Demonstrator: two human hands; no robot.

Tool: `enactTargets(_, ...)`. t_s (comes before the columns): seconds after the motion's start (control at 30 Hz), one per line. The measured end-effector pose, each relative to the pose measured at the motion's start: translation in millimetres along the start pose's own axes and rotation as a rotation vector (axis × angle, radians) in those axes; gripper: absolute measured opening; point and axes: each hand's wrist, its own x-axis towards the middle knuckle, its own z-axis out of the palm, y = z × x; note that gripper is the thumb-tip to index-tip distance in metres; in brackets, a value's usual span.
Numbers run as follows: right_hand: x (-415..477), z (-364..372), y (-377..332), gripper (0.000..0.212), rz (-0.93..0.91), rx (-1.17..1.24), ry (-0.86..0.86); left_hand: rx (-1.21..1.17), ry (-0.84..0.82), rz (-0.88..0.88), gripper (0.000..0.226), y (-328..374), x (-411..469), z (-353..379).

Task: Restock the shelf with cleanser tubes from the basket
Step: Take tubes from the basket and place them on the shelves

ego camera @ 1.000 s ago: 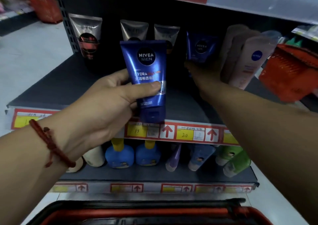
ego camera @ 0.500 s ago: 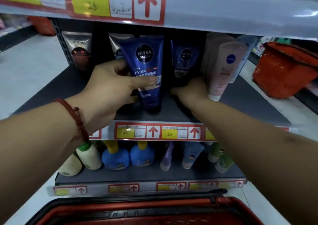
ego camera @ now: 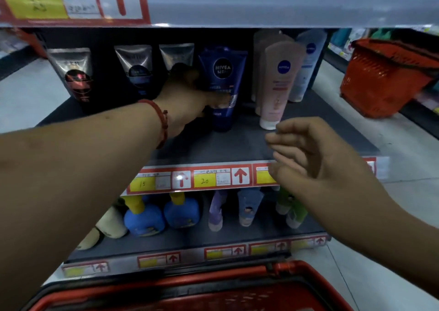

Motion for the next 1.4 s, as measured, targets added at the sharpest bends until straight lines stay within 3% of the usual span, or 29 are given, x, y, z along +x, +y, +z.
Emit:
enactTargets(0.13,-5,-5,9,0.037,-0.004,0.023,0.003,0.011,-0.027,0.011,0.043,-19,26,6)
enactTargets(0.3,0,-10,12,0.036,-0.029,0.025,0.047,0.071,-0.016,-0.005,0.065,-45,55,-1)
enactTargets(0.5,0,-13,22,0.036,-0.017,0.008,0.043,0.081,-0.047,-0.041,0.069,-51,64,-3)
enactTargets(0.9,-2,-10,31,0.041,0.038,-0.128,0.0,0.109,-0.095,-0.08,0.053,-24,27,-11)
enactTargets(1.0,-2,-3,26,0.038,0.019,-0.286,-0.058,0.235,0.032,-0.07,0.04,-19,5,-15)
enactTargets(1.1,-3,8,5,0.045,-0.024,-0.53,-0.161,0.429,0.126,-0.032,0.063,-17,-26,-28)
enactTargets(1.27,-11,26,-34,0.067,-0.175,-0.712,-0.22,0.779,0.048,0.106,0.065,10,-107,-51)
enactTargets(1.4,-34,42,-54,0.074,-0.232,-0.804,-0.273,0.915,0.001,0.119,0.071,31,-175,-68)
